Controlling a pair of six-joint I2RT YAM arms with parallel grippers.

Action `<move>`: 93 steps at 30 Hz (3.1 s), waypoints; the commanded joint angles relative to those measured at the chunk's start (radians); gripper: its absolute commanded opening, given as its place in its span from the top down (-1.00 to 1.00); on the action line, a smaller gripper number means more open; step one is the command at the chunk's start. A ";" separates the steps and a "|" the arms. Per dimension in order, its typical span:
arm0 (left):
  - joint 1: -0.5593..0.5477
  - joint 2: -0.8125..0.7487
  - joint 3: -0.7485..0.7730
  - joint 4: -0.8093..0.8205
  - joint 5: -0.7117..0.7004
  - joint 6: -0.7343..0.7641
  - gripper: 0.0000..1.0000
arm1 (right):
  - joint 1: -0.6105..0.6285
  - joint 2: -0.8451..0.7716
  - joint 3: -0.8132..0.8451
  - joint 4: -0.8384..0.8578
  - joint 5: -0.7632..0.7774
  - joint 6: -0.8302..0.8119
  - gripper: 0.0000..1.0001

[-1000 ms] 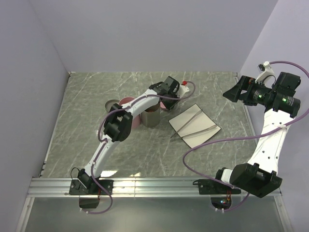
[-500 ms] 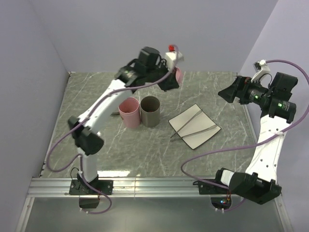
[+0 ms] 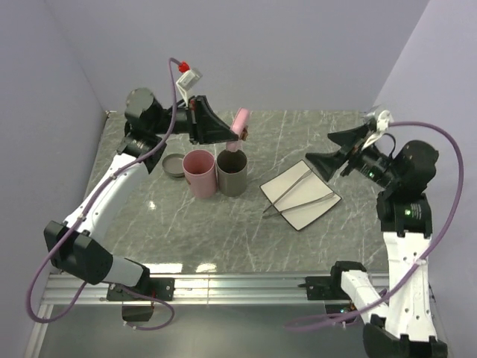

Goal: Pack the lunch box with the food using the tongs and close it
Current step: Pick up the box lid from the center of the board.

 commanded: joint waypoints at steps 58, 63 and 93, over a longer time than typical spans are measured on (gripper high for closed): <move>-0.081 -0.128 -0.172 0.955 0.128 -0.917 0.99 | 1.078 0.076 -0.297 0.939 0.422 -1.002 0.13; -0.089 -0.129 -0.172 0.941 0.132 -0.911 0.99 | 1.077 0.081 -0.281 0.904 0.411 -1.014 0.28; 0.247 -0.211 -0.093 0.069 -0.055 -0.174 -0.98 | 1.072 0.254 0.020 0.554 0.634 -0.651 1.00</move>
